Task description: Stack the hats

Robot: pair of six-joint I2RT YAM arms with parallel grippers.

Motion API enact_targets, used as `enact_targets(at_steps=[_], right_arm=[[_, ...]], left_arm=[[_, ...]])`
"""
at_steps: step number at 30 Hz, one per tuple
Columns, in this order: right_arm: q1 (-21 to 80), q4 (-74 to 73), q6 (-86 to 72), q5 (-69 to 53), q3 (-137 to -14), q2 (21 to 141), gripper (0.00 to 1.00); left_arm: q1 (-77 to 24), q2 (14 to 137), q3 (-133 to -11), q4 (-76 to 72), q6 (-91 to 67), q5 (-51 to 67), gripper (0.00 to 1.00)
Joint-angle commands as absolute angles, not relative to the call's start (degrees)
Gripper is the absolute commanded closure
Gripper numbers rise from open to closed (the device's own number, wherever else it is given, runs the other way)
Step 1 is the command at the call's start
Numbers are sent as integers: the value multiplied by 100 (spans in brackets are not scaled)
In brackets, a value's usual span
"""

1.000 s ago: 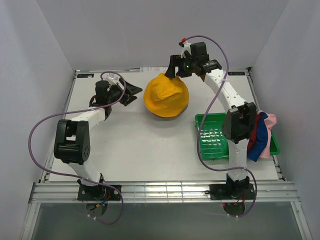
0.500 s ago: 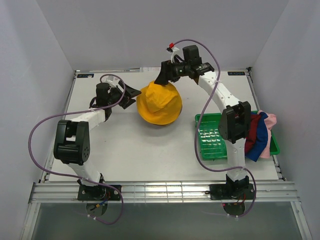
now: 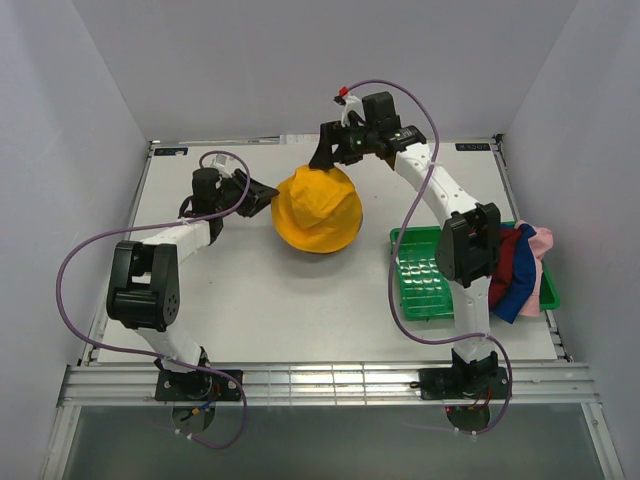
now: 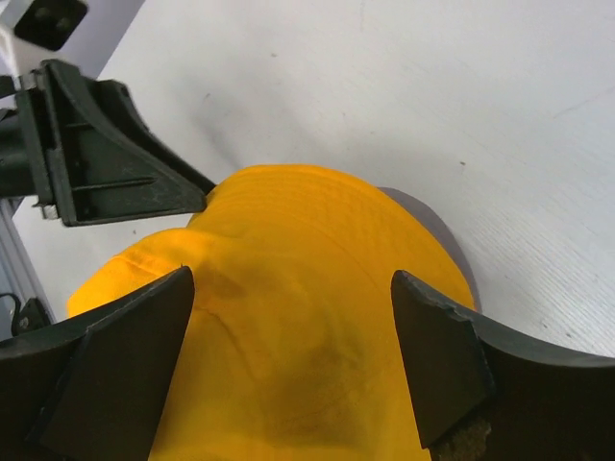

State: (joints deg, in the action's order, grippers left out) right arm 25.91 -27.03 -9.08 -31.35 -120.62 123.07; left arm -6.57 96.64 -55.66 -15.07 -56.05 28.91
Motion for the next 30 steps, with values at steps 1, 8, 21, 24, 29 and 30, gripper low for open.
enact_targets(at_steps=[1, 8, 21, 24, 29, 30], right_arm=[[2347, -2979, -1229, -2435, -12024, 11971, 12], [1812, -3032, -1863, -2461, -11349, 11470, 12], [1573, -2014, -2618, -2742, -7763, 9440, 18], [1521, -1837, -2803, -2855, -7278, 9404, 27], [1485, -924, -3269, -3260, -6610, 9422, 32], [1485, -836, -3417, -3313, -6575, 9439, 32]], left_arm=[[-650, 9316, -5458, -1529, -5546, 2856, 52], [-650, 9325, -5405, -1617, -5616, 2883, 65], [-650, 9343, -5177, -1758, -5651, 2865, 100], [-650, 9334, -5133, -1749, -5651, 2830, 100], [-650, 9316, -5063, -1749, -5625, 2777, 100], [-650, 9316, -5054, -1749, -5616, 2777, 100]])
